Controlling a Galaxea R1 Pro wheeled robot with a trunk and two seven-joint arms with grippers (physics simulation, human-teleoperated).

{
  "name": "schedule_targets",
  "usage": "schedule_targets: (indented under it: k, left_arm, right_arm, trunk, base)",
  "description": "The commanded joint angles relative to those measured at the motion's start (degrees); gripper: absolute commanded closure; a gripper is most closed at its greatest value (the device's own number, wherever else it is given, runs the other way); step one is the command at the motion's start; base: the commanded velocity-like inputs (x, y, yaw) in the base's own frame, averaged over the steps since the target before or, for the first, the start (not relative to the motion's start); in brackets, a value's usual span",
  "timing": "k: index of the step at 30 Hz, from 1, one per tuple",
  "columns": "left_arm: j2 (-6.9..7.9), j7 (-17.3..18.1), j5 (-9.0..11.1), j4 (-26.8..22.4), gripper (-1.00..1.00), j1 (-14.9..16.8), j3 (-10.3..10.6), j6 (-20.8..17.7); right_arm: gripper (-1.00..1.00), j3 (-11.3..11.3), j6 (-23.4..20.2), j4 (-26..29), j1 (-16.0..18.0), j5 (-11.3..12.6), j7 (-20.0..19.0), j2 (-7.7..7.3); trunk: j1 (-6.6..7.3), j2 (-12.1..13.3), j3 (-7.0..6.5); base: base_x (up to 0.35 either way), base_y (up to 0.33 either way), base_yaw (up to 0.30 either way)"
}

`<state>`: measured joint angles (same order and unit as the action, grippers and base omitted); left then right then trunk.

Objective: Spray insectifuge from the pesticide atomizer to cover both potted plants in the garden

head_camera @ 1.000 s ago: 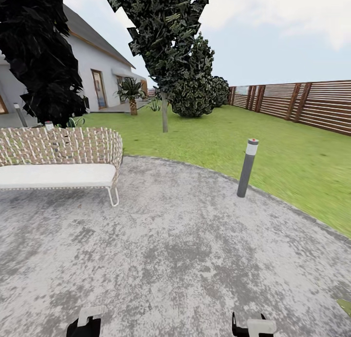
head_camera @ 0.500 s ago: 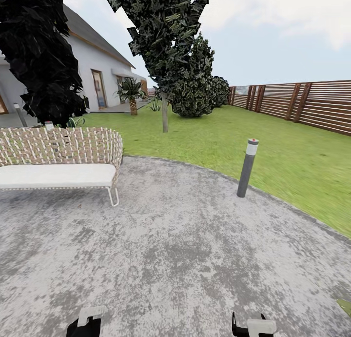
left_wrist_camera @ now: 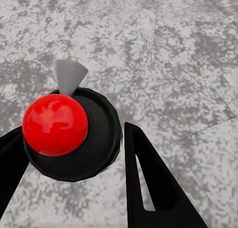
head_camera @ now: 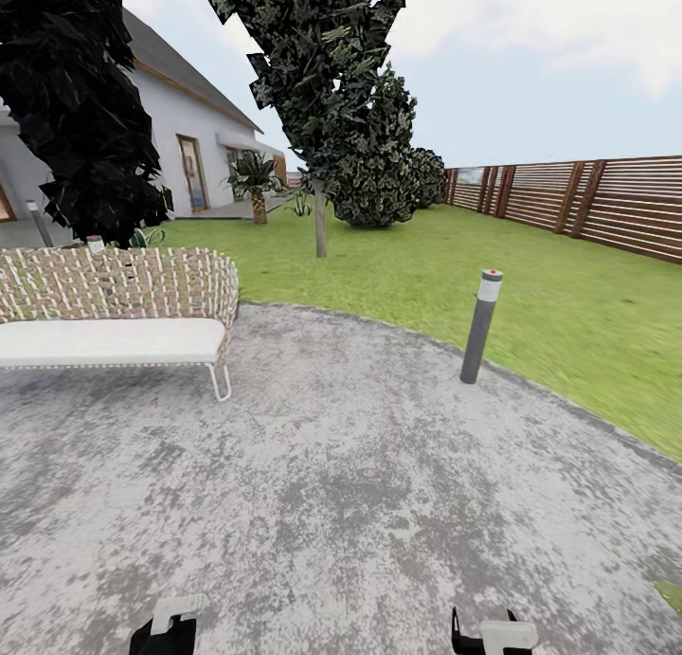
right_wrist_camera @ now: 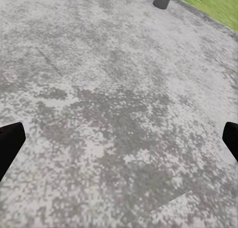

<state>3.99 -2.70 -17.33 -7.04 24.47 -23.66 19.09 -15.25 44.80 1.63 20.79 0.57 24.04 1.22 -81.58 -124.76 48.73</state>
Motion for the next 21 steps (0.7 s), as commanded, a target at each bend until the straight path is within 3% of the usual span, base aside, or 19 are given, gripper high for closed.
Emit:
schedule_targets:
  k: [1,14,21]
  left_arm:
    - [0.0,-0.3,-0.6,0.1,1.0,0.1,-0.2,0.2]
    - [-0.04,-0.3,-0.6,0.1,1.0,0.1,-0.2,0.2]
    - [-0.04,-0.3,-0.6,0.1,1.0,0.1,-0.2,0.3]
  right_arm:
    - [-1.0,-0.5,0.0,0.0,0.0,0.0,0.5,0.01]
    - [-1.0,-0.5,0.0,0.0,0.0,0.0,0.5,0.01]
    - [-1.0,-0.5,0.0,0.0,0.0,0.0,0.5,0.01]
  trunk:
    - [0.01,0.0,0.05]
    - [0.01,0.0,0.05]
    - [0.01,0.0,0.05]
  base:
    - [0.03,0.0,0.0]
    - [0.148,0.0,0.0]
    - [0.307,0.0,0.0]
